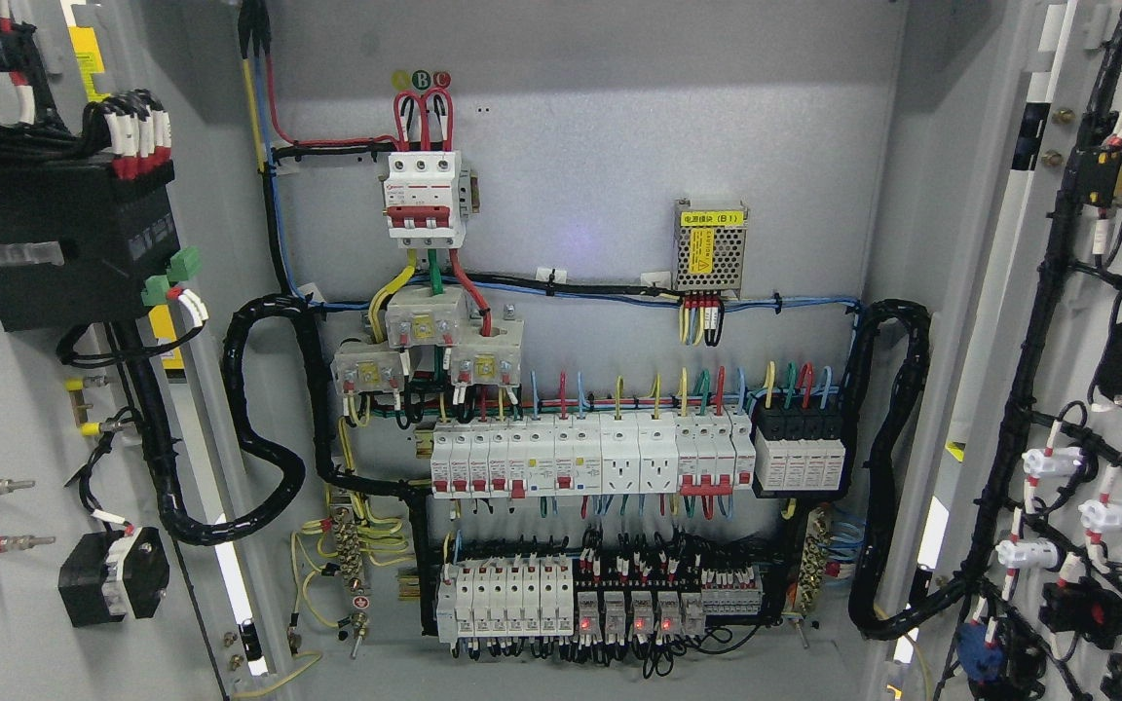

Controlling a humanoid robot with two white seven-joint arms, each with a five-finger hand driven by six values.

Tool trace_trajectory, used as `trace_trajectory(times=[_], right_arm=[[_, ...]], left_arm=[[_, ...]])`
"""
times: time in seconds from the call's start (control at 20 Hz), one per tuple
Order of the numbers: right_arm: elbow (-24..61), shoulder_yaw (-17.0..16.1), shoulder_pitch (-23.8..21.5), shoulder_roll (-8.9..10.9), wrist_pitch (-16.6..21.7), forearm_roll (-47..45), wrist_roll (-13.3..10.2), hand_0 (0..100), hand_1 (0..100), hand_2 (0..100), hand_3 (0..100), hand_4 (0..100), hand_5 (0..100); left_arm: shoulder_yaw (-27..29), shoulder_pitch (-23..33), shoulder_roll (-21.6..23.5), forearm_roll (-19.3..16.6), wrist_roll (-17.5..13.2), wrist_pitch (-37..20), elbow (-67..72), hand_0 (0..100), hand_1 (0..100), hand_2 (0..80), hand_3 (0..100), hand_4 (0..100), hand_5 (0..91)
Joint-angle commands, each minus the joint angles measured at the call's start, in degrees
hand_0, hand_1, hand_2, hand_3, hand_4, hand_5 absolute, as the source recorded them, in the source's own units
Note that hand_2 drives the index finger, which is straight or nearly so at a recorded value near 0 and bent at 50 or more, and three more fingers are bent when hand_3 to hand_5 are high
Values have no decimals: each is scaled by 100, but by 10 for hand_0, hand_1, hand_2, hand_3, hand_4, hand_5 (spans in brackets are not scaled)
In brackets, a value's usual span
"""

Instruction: Open door with both hands

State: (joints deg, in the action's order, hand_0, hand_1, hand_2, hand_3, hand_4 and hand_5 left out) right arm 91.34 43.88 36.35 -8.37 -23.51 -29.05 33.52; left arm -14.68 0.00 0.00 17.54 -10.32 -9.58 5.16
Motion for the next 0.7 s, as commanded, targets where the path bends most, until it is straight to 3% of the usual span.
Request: trace_trajectory(times=[0.0,0.35,0.5,0.6,0.65], right_arm=[[-2,156,56,-24,13,-22,-179,202,122,0,0,0,0],[42,279,30,-41,4,-40,-170,202,122,0,0,0,0],[130,104,-224,-7,-22,-5,-179,202,122,0,0,0,0],[217,-212,-479,46,-39,4,-197,201,122,0,0,0,0],[287,-361,-672,194,-40,4,-197,202,122,0,0,0,0]], left_arm=[[0,-176,106,-5,4,0,-7,0,0,0,0,0,0],[0,-176,106,3,4,0,2,0,0,0,0,0,0],[0,-176,106,-5,4,0,2,0,0,0,0,0,0],[0,-176,106,4,4,0,2,0,0,0,0,0,0],[0,-176,106,4,4,0,2,0,0,0,0,0,0]])
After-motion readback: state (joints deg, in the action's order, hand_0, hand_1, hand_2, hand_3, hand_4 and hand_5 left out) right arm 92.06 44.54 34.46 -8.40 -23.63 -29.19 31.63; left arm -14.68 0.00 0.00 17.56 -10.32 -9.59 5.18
